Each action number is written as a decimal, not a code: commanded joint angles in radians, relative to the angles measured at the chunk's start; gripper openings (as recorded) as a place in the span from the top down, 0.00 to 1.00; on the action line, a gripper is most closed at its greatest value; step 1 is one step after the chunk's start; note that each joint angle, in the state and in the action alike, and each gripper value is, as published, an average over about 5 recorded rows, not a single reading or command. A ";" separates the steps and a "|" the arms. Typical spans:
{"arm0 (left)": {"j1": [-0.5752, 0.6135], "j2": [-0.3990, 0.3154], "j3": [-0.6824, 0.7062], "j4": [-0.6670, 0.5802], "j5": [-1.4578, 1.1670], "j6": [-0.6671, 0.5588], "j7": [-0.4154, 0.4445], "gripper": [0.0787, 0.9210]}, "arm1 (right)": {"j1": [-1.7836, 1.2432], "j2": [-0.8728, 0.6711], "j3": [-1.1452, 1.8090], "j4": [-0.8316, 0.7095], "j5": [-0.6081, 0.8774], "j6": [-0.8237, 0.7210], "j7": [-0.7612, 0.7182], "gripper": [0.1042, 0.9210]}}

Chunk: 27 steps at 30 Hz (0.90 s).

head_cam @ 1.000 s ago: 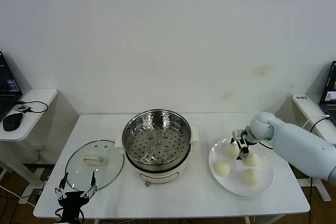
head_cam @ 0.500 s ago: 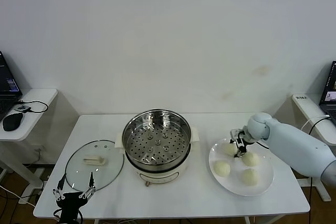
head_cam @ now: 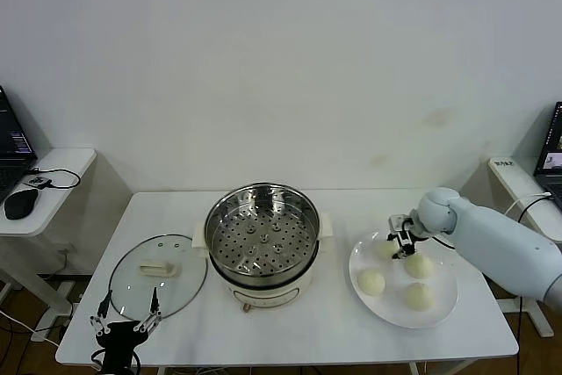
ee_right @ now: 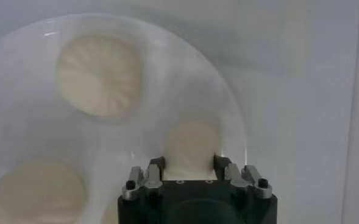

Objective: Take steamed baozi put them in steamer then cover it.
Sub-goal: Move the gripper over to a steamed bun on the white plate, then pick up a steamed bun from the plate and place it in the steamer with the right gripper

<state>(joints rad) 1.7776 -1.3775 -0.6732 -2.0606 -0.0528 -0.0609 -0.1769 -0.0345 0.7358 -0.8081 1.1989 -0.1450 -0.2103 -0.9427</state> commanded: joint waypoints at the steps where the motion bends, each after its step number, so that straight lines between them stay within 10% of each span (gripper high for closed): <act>1: 0.000 0.000 0.000 -0.001 0.000 0.000 0.000 0.12 | 0.052 -0.042 -0.005 0.066 0.037 0.000 0.005 0.54; 12: -0.016 0.013 0.003 0.004 -0.009 0.012 0.004 0.12 | 0.490 -0.095 -0.214 0.238 0.261 -0.004 0.004 0.53; 27: -0.026 0.035 -0.005 0.010 -0.040 0.012 0.007 0.12 | 0.783 0.298 -0.474 0.186 0.452 0.129 0.091 0.53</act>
<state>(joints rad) 1.7518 -1.3435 -0.6806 -2.0519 -0.0908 -0.0495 -0.1703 0.5821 0.8448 -1.1463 1.3907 0.2046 -0.1556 -0.8867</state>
